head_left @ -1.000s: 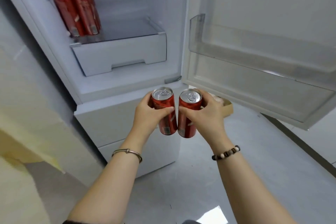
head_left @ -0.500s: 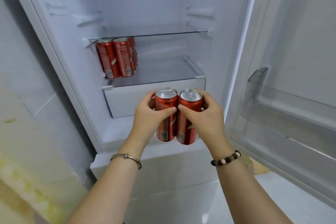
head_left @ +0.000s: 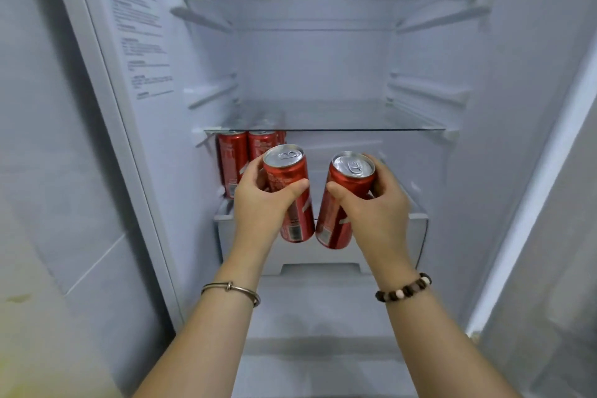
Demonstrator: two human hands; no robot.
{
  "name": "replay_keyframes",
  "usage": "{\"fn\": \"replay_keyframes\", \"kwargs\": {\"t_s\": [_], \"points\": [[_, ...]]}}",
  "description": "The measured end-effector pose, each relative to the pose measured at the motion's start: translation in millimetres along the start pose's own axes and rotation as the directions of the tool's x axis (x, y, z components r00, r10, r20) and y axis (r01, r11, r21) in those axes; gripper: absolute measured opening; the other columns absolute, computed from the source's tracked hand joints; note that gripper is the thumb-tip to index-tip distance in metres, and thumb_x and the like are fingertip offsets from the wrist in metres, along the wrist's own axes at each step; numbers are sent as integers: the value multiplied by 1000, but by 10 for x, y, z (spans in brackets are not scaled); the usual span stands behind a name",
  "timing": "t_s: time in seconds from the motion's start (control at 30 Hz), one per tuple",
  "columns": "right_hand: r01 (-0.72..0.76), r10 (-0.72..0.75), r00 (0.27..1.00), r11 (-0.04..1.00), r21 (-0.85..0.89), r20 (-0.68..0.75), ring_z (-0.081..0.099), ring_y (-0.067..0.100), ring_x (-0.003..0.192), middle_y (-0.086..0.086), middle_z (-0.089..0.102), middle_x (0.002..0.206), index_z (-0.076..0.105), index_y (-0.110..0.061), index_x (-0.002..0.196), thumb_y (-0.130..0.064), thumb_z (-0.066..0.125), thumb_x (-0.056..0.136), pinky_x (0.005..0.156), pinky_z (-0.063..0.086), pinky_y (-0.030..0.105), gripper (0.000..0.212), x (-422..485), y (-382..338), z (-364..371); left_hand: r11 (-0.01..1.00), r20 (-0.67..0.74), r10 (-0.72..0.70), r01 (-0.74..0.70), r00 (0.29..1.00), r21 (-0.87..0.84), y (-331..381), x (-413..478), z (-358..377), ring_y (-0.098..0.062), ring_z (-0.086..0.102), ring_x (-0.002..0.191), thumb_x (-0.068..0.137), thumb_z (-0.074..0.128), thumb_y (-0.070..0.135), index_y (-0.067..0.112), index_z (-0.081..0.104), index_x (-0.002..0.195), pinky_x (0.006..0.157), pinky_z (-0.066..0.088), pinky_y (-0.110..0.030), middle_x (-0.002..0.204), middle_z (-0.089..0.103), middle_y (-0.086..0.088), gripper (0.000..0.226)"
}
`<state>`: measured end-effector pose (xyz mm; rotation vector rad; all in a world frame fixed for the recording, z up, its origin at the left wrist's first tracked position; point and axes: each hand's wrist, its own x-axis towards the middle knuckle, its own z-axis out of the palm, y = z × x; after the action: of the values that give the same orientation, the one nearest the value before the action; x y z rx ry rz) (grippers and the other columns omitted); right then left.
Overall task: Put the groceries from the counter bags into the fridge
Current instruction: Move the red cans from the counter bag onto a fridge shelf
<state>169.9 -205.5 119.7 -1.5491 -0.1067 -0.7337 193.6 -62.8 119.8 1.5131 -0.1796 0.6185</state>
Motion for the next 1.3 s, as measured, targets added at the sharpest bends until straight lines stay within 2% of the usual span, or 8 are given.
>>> {"fn": "replay_keyframes", "kwargs": {"t_s": [0.2,0.33,0.47,0.7,0.87,1.07,1.2,1.3], "points": [[15,-15,999,1000,5,-39,61,-5,93,-14,64,104,60,-22,113,-9,83,64,78,49,9,57,318,50,344,998,-125,-21,29,992,61,-247,428,-154,-7,64,100,54,83,28,30,60,114,91,53,-38,109,67,10,64],[1,-1,1000,1000,-18,-15,61,-7,90,-17,64,100,60,-23,113,-8,84,63,76,49,8,56,472,111,538,995,-158,-39,53,987,89,-385,625,-216,-5,65,97,58,85,18,36,60,107,90,53,-36,105,68,14,58],[-25,26,1000,999,-34,16,61,-9,87,-17,65,99,59,-25,112,-7,83,63,75,48,7,58,552,228,703,992,-197,-51,72,979,104,-507,763,-268,-6,64,97,60,84,19,27,61,115,86,53,-28,106,67,10,60],[-90,90,996,994,-58,-6,58,-6,91,-20,60,101,56,-24,123,-15,83,67,79,47,12,63,618,393,866,986,-194,-75,102,978,132,-569,913,-313,-8,64,97,62,84,24,30,59,118,87,54,-33,110,66,10,61],[-109,112,993,990,-93,29,59,1,96,-14,62,107,52,-24,129,-22,81,70,88,48,24,65,729,460,913,982,-148,-63,88,987,164,-597,916,-330,-8,61,101,66,82,24,31,55,124,91,52,-35,114,64,11,64],[-102,113,990,986,-135,82,55,-18,81,-27,58,93,52,-29,120,-23,78,74,72,43,8,54,769,539,938,972,-123,-23,51,992,230,-627,888,-344,-5,60,103,67,82,26,33,51,130,93,51,-33,117,62,14,71],[-120,152,975,975,-189,161,54,-9,83,-23,57,92,52,-30,113,-23,76,76,78,43,17,44,754,632,891,955,-182,37,19,983,297,-653,867,-365,-6,58,104,64,83,32,31,54,129,92,47,-24,117,59,10,71],[-172,228,947,956,-238,229,59,6,97,-14,61,101,54,-23,116,-21,75,78,86,46,26,43,664,803,873,933,-196,67,8,978,360,-707,844,-371,-9,56,106,64,82,33,27,53,131,96,46,-26,116,54,7,73]]}}
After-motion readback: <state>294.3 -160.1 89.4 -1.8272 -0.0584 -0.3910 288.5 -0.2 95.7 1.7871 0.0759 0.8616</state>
